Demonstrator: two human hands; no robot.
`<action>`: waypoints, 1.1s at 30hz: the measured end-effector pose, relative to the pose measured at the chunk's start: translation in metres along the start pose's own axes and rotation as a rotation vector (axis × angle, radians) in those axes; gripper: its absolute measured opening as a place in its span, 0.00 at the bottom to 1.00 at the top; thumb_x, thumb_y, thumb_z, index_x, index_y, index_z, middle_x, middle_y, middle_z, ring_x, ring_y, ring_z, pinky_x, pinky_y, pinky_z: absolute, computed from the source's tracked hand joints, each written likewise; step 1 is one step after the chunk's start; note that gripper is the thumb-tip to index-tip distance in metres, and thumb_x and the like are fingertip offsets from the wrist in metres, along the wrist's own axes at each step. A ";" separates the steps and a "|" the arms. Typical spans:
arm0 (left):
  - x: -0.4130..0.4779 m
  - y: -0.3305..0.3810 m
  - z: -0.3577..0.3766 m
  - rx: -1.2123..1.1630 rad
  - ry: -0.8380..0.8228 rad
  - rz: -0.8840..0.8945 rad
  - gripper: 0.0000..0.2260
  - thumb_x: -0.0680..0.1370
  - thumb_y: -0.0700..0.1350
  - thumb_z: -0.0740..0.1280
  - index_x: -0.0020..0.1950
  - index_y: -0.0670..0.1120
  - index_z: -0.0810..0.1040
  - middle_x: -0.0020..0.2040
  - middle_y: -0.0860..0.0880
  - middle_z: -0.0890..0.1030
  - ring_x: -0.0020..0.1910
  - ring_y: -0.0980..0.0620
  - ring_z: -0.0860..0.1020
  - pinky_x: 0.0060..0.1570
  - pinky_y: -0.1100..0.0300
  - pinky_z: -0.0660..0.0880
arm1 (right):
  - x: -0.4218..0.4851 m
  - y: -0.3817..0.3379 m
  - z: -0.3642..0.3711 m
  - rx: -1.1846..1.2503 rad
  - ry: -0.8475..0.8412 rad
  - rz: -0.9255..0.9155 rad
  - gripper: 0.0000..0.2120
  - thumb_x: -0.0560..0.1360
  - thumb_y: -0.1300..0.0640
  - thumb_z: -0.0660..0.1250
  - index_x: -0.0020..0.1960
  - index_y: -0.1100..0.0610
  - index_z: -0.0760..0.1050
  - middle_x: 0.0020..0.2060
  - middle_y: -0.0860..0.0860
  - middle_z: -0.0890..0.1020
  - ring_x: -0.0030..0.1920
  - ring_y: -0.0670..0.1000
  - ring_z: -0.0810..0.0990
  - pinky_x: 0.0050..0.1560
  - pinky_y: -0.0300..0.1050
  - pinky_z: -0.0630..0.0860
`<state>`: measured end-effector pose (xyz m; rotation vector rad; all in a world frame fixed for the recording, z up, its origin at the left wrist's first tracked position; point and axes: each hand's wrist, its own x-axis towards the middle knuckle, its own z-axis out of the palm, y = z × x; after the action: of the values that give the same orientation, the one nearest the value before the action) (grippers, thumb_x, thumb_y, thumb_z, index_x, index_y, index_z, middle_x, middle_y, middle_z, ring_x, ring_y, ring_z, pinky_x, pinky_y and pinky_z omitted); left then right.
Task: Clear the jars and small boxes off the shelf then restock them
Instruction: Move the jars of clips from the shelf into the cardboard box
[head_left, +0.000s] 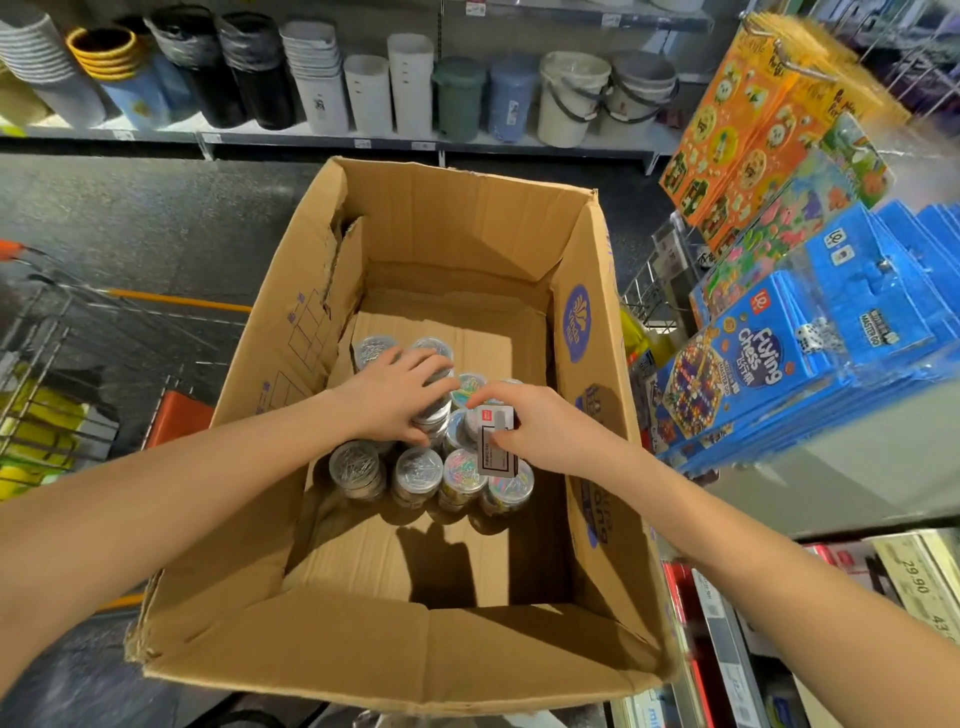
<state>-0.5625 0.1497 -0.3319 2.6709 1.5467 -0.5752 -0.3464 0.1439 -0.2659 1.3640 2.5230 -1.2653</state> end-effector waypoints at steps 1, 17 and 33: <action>0.000 0.000 -0.002 -0.013 -0.010 -0.002 0.41 0.72 0.66 0.65 0.77 0.51 0.51 0.77 0.47 0.54 0.76 0.45 0.52 0.72 0.45 0.57 | 0.001 -0.002 -0.001 -0.025 -0.006 -0.004 0.16 0.77 0.62 0.64 0.62 0.47 0.71 0.58 0.53 0.75 0.50 0.59 0.81 0.44 0.54 0.80; -0.072 -0.019 -0.025 -0.314 0.134 -0.149 0.35 0.74 0.59 0.68 0.75 0.56 0.56 0.75 0.49 0.56 0.74 0.47 0.54 0.72 0.41 0.54 | 0.020 -0.034 0.078 -0.532 -0.265 0.021 0.11 0.76 0.66 0.61 0.59 0.62 0.72 0.45 0.57 0.76 0.39 0.55 0.74 0.34 0.46 0.70; -0.090 -0.015 -0.012 -0.389 0.139 -0.106 0.33 0.75 0.57 0.67 0.76 0.52 0.57 0.75 0.48 0.56 0.74 0.48 0.52 0.71 0.39 0.55 | 0.054 -0.022 0.192 -0.448 -0.266 -0.185 0.22 0.77 0.58 0.62 0.67 0.62 0.61 0.50 0.60 0.78 0.48 0.62 0.79 0.43 0.54 0.76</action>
<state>-0.6110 0.0845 -0.2899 2.3876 1.6396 -0.0741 -0.4616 0.0503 -0.4005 0.8286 2.5669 -0.7618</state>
